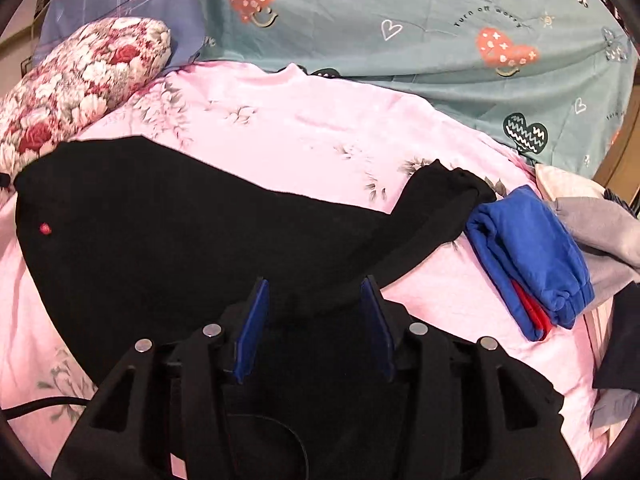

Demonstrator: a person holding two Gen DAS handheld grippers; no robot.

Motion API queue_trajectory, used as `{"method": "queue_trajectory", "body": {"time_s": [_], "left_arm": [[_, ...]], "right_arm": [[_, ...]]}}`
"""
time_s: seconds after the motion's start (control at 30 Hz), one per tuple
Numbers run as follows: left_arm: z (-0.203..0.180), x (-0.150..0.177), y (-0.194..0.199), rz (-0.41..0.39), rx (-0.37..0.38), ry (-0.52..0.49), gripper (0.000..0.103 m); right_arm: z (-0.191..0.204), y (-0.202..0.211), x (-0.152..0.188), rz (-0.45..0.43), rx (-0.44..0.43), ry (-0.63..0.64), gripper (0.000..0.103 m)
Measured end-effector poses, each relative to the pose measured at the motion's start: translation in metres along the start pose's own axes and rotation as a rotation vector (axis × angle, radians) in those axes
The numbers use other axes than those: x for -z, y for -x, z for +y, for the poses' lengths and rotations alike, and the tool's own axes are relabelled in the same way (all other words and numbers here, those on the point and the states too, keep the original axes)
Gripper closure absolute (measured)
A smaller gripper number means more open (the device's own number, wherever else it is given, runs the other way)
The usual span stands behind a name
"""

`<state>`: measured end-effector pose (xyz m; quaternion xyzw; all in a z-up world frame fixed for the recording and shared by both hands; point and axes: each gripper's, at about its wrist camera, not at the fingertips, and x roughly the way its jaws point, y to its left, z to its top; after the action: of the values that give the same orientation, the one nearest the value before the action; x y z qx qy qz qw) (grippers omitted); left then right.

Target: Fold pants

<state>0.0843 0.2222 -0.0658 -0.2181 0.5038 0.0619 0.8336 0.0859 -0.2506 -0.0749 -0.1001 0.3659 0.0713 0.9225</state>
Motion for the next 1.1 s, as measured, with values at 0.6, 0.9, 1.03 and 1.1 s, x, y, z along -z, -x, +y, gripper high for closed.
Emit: {"method": "queue_trajectory", "body": {"time_s": [0.6, 0.9, 1.03, 1.1], "left_arm": [[-0.016, -0.023, -0.045, 0.126, 0.090, 0.113, 0.064], [-0.035, -0.016, -0.030, 0.049, 0.038, 0.021, 0.094], [-0.029, -0.018, -0.029, 0.063, 0.056, 0.048, 0.094], [-0.026, -0.017, -0.030, 0.067, 0.063, 0.055, 0.094]], "right_arm": [[-0.018, 0.003, 0.014, 0.034, -0.019, -0.113, 0.055], [-0.049, -0.062, -0.025, 0.235, 0.026, -0.237, 0.055], [-0.036, -0.082, -0.039, 0.252, 0.079, -0.165, 0.055], [-0.033, -0.091, -0.036, 0.315, 0.038, -0.153, 0.068]]}}
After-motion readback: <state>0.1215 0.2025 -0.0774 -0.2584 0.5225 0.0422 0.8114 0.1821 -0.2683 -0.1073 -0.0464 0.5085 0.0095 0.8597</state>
